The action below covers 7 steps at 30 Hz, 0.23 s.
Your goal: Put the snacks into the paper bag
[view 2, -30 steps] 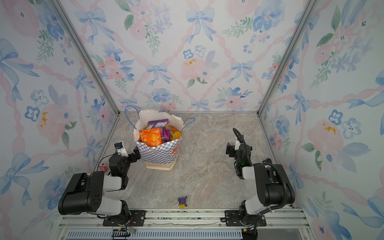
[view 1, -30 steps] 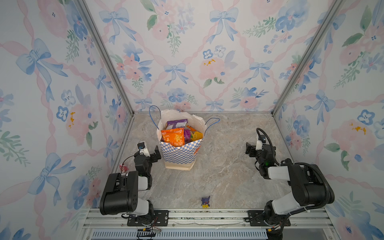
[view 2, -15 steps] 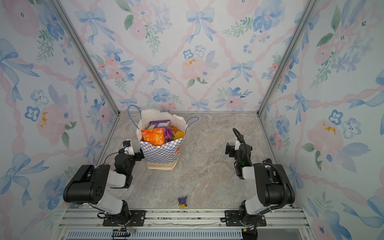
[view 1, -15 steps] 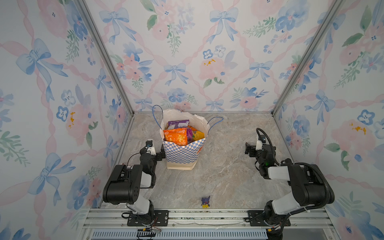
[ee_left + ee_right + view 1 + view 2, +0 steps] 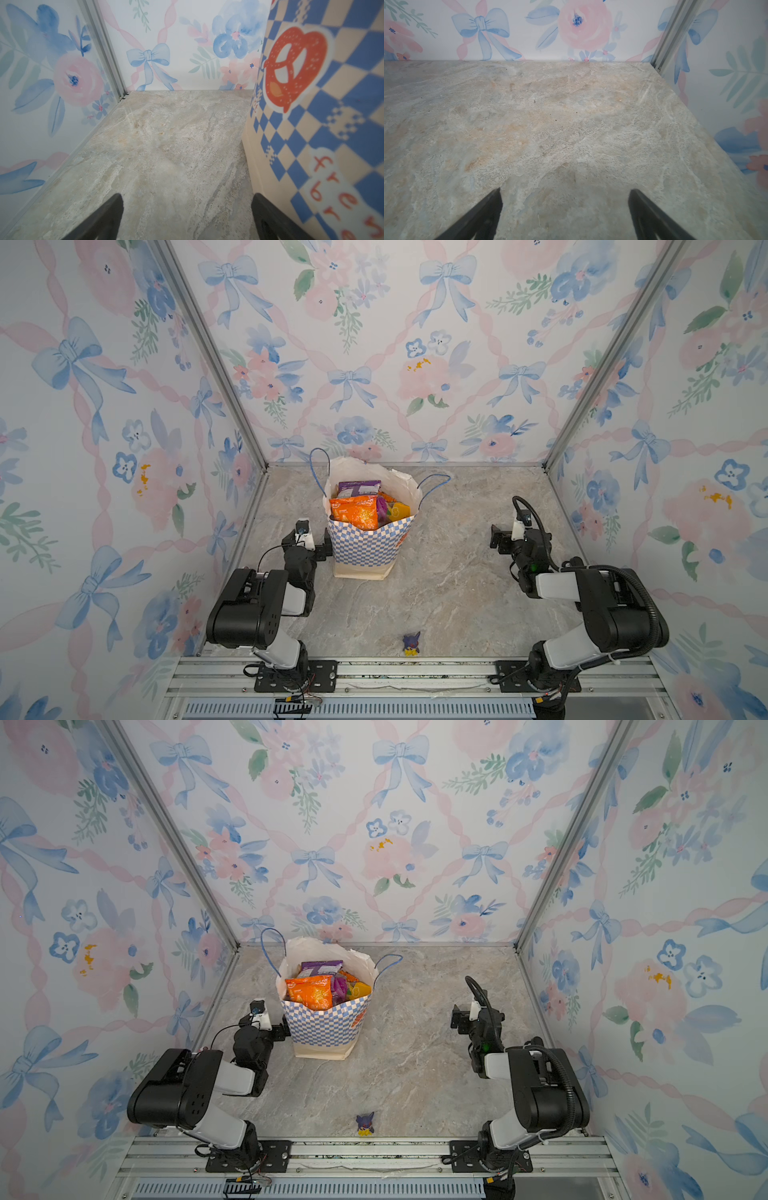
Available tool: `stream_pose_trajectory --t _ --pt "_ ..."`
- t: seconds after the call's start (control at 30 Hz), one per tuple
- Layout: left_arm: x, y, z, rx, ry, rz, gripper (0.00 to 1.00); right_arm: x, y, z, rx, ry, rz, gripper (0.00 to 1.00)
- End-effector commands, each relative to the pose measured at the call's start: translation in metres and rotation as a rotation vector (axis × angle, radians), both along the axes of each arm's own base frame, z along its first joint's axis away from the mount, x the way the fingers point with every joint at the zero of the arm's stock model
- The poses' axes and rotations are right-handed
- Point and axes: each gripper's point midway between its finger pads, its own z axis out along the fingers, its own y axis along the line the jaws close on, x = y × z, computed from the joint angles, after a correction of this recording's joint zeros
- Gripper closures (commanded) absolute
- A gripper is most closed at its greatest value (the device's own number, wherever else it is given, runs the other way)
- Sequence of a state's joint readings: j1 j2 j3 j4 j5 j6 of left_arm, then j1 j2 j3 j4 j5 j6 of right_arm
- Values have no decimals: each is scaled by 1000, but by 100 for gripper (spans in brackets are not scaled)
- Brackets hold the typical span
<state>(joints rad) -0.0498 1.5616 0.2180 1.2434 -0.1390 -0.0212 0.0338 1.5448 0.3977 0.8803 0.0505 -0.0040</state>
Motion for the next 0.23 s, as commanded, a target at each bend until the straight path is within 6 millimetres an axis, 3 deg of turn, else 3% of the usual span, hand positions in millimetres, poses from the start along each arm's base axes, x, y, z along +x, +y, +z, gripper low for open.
stream_pose_trajectory --t 0.0,0.2 --pt "4 -4 0 19 1 -19 2 0 1 3 0 -20 -4 3" --pt "4 -3 0 16 0 -18 2 0 1 3 1 -19 -4 4"
